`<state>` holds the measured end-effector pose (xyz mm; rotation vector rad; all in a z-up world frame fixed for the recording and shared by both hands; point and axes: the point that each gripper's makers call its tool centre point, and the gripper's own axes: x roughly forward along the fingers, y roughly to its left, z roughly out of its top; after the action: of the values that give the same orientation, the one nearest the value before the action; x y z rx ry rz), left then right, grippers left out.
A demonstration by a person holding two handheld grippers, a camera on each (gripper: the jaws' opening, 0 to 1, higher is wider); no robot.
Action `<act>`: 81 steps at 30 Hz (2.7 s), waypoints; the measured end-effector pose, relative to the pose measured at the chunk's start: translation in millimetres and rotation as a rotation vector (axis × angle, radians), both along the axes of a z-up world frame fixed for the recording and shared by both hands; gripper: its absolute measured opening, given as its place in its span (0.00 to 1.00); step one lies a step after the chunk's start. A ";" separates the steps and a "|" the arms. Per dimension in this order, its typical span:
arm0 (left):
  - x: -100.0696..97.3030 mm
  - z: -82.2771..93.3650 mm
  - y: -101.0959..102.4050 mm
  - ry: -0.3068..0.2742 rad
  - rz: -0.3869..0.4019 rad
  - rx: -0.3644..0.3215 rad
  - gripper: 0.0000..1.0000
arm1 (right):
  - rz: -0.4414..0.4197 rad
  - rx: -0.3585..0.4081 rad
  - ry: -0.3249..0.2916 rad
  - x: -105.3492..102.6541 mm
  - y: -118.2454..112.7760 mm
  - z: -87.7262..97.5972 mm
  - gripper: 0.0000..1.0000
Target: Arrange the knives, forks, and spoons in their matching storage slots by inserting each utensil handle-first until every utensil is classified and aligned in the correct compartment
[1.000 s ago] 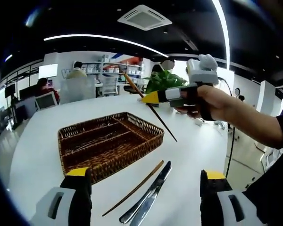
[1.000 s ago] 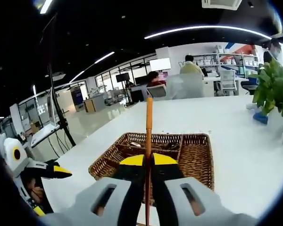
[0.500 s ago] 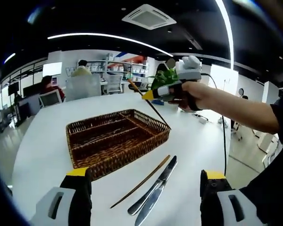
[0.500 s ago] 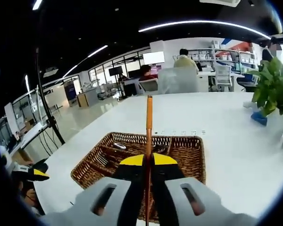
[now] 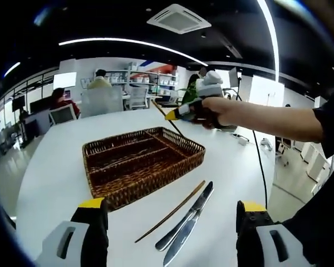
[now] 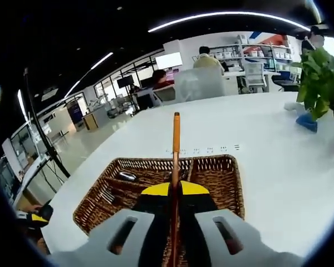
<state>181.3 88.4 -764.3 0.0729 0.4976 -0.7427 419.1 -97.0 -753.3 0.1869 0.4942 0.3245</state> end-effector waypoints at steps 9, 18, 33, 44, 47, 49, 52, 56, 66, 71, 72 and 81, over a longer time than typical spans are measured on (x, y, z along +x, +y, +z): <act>-2.5 -5.6 6.2 0.011 0.012 0.010 0.99 | -0.038 0.004 0.015 11.1 -5.6 -17.5 0.03; -1.2 -6.0 11.4 0.013 0.024 0.009 0.98 | -0.063 -0.011 0.072 8.2 -8.9 -40.4 0.03; -0.5 -7.8 7.8 0.014 0.008 0.019 0.97 | -0.073 -0.088 0.143 4.6 -18.6 -72.8 0.03; -2.2 -10.6 8.3 0.025 0.010 0.030 0.97 | -0.052 -0.141 0.163 11.8 -18.1 -83.7 0.04; -1.6 -10.5 10.2 0.025 0.013 0.031 0.97 | -0.047 -0.150 0.167 11.4 -16.2 -85.9 0.04; -0.8 -10.2 11.6 0.025 0.017 0.030 0.97 | -0.046 -0.157 0.165 12.0 -16.5 -86.2 0.03; 0.7 -10.1 13.7 0.025 0.022 0.032 0.97 | -0.036 -0.185 0.153 13.8 -17.1 -85.3 0.03; 1.1 -11.7 14.0 0.030 0.025 0.035 0.96 | -0.030 -0.208 0.143 15.5 -20.2 -86.1 0.03; -1.2 -14.8 8.8 0.037 0.009 0.038 0.96 | -0.030 -0.155 0.149 14.4 -23.3 -87.2 0.04; -2.3 -17.1 10.7 0.044 0.012 0.047 0.96 | -0.022 -0.163 0.140 15.1 -22.0 -84.1 0.05; -2.2 -16.5 10.7 0.042 0.012 0.045 0.96 | -0.018 -0.164 0.138 13.8 -21.2 -83.4 0.05; 1.4 -10.7 7.3 0.028 0.008 0.037 0.97 | 0.026 -0.156 0.124 1.6 -15.1 -73.4 0.14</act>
<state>182.7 95.7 -774.9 0.0949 0.5382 -0.7279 420.7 -112.0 -826.7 0.0493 0.6420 0.2992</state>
